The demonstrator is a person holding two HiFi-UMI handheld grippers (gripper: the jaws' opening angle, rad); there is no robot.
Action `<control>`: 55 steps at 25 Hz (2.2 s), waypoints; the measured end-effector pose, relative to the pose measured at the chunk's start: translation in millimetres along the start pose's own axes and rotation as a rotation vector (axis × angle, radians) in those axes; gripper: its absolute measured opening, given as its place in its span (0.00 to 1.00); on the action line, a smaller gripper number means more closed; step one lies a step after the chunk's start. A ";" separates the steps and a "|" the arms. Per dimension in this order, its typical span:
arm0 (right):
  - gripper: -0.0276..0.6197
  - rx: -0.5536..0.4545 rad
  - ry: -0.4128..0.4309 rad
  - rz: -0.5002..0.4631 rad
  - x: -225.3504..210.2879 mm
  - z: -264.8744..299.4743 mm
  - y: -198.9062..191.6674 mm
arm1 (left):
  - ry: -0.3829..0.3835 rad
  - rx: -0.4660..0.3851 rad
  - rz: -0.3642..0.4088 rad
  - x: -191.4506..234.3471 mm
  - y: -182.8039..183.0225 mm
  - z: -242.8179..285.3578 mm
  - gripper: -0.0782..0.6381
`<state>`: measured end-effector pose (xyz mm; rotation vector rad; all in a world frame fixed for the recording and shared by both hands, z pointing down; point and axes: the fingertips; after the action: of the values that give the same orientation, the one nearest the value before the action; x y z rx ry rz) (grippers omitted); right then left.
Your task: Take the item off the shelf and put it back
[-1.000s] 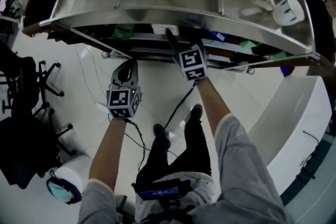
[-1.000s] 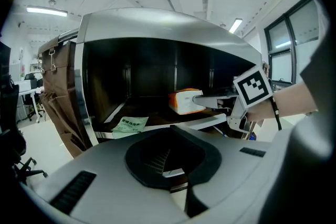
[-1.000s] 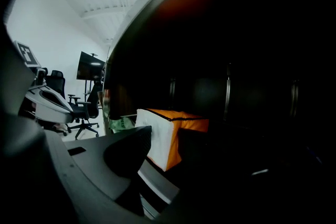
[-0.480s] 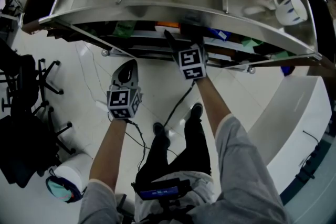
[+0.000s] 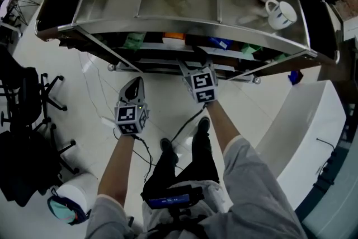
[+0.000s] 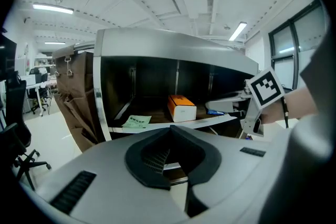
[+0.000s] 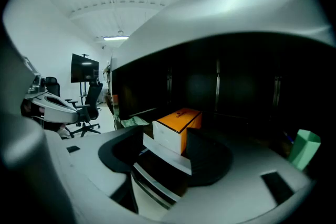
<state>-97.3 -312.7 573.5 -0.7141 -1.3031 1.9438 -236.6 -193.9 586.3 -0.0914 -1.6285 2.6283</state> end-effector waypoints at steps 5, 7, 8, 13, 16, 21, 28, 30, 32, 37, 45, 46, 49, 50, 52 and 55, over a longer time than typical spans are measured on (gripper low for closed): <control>0.29 -0.010 -0.051 0.042 22.1 -66.2 22.5 | -0.012 -0.013 -0.011 -0.1 16.9 -53.6 0.12; 0.27 -0.013 -0.064 0.046 32.8 -92.7 29.6 | -0.009 -0.016 -0.022 1.5 20.7 -75.9 0.12; 0.25 -0.013 -0.070 0.045 38.5 -106.1 31.9 | -0.005 -0.014 -0.027 3.0 20.9 -87.3 0.12; 0.19 -0.017 -0.128 0.050 51.7 -165.9 38.5 | -0.001 -0.032 -0.034 10.6 29.6 -130.8 0.12; 0.17 -0.023 -0.155 0.068 56.1 -195.5 35.4 | -0.015 -0.056 -0.037 10.6 36.2 -148.5 0.12; 0.13 -0.038 -0.194 0.100 65.0 -240.2 28.8 | -0.010 -0.065 -0.030 11.4 42.5 -178.5 0.12; 0.06 -0.049 -0.253 0.160 72.9 -293.6 11.1 | -0.018 -0.084 -0.042 12.8 43.7 -208.9 0.12; 0.06 -0.054 -0.268 0.170 75.6 -304.2 7.1 | -0.025 -0.091 -0.042 12.7 44.6 -214.5 0.12; 0.06 -0.062 -0.285 0.181 78.1 -313.4 4.5 | -0.032 -0.095 -0.045 14.2 44.4 -219.8 0.12; 0.05 -0.089 -0.319 0.205 78.4 -332.2 6.0 | -0.041 -0.094 -0.050 16.5 40.6 -226.6 0.12; 0.05 -0.069 -0.333 0.215 79.8 -344.3 -0.5 | -0.049 -0.086 -0.051 14.4 35.7 -228.9 0.12; 0.05 -0.064 -0.331 0.215 80.8 -343.8 -2.2 | -0.047 -0.085 -0.053 14.7 35.2 -229.4 0.12; 0.05 -0.051 -0.322 0.217 86.5 -343.7 -7.6 | -0.044 -0.080 -0.060 15.6 31.3 -232.8 0.12; 0.05 -0.048 -0.319 0.217 88.2 -343.7 -9.1 | -0.043 -0.079 -0.063 15.9 29.9 -233.3 0.12; 0.05 -0.041 -0.310 0.217 91.1 -342.4 -12.0 | -0.039 -0.076 -0.068 17.3 27.5 -234.1 0.12; 0.05 -0.031 -0.299 0.209 94.0 -338.9 -12.9 | -0.032 -0.076 -0.073 20.7 26.2 -233.3 0.12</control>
<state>102.2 -45.4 461.2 -0.6116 -1.4872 2.2707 -239.9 4.2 458.7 0.0074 -1.7072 2.5279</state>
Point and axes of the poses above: the fingertips, and each gripper's own axes: z forward along the fingers, x to its left, y out of its top, and after that the axes turned 11 degrees about y, right-handed
